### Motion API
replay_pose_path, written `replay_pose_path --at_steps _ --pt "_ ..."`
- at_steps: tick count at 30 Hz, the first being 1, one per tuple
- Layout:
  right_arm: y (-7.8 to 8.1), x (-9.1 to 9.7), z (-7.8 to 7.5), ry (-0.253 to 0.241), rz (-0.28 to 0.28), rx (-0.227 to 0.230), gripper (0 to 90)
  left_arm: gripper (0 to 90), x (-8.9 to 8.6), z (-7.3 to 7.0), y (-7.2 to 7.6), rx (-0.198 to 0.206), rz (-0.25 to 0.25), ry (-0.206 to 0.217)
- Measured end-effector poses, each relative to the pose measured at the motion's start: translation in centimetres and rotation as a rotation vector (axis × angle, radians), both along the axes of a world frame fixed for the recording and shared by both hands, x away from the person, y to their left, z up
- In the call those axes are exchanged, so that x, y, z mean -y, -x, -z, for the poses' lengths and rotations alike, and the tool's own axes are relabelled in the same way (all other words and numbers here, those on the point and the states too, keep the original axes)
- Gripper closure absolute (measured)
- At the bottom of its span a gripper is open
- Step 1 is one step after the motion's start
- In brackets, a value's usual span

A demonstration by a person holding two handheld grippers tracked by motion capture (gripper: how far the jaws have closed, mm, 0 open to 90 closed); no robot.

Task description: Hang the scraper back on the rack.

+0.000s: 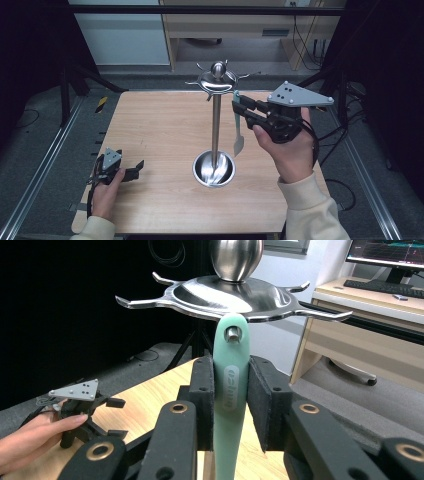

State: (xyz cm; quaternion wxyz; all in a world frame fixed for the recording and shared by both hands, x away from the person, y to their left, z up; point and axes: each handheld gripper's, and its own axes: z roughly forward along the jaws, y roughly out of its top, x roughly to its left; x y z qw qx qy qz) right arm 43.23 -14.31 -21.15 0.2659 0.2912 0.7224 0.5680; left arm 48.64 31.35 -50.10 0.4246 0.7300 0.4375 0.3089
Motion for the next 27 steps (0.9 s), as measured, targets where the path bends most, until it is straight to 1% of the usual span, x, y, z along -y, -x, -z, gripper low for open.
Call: replay_pose_path --at_steps 4,10,12,14,16,18,20,22,23,24,27 --pt "0.2 0.3 0.0 -0.011 0.007 0.001 69.0 3.4 0.0 0.0 0.0 -0.003 0.001 0.002" --pt "0.5 0.9 0.2 0.005 0.017 -0.007 64.3 3.4 0.0 0.0 0.0 -0.002 0.0 0.003" --pt "0.6 1.3 0.4 0.009 0.027 -0.01 61.1 3.4 0.1 0.0 0.0 -0.002 0.001 0.001" --pt "0.7 1.7 0.6 0.015 0.04 -0.018 56.0 3.4 0.1 0.0 0.0 -0.003 0.003 -0.001" --pt "0.7 2.2 0.8 0.022 0.067 -0.026 49.2 3.4 0.1 0.0 0.0 -0.005 0.004 -0.002" --pt "0.8 2.6 1.0 0.025 0.086 -0.029 44.4 3.4 0.1 0.0 0.0 -0.005 0.003 0.001" --pt "0.8 3.2 1.1 0.02 0.108 -0.03 40.7 3.4 0.0 0.0 0.0 -0.005 0.003 0.002" --pt "1.0 4.0 1.3 0.005 0.129 -0.03 37.5 3.4 0.0 0.0 0.0 -0.004 0.001 0.0" --pt "1.0 4.2 1.4 -0.005 0.142 -0.032 34.5 3.4 0.0 0.0 0.0 -0.004 0.002 0.0" --pt "1.1 4.5 1.7 -0.011 0.161 -0.035 32.8 3.4 0.0 0.0 0.0 -0.004 0.003 0.001" --pt "1.3 5.2 2.4 -0.009 0.192 -0.034 28.7 3.4 0.0 0.0 0.0 -0.003 0.003 0.005"
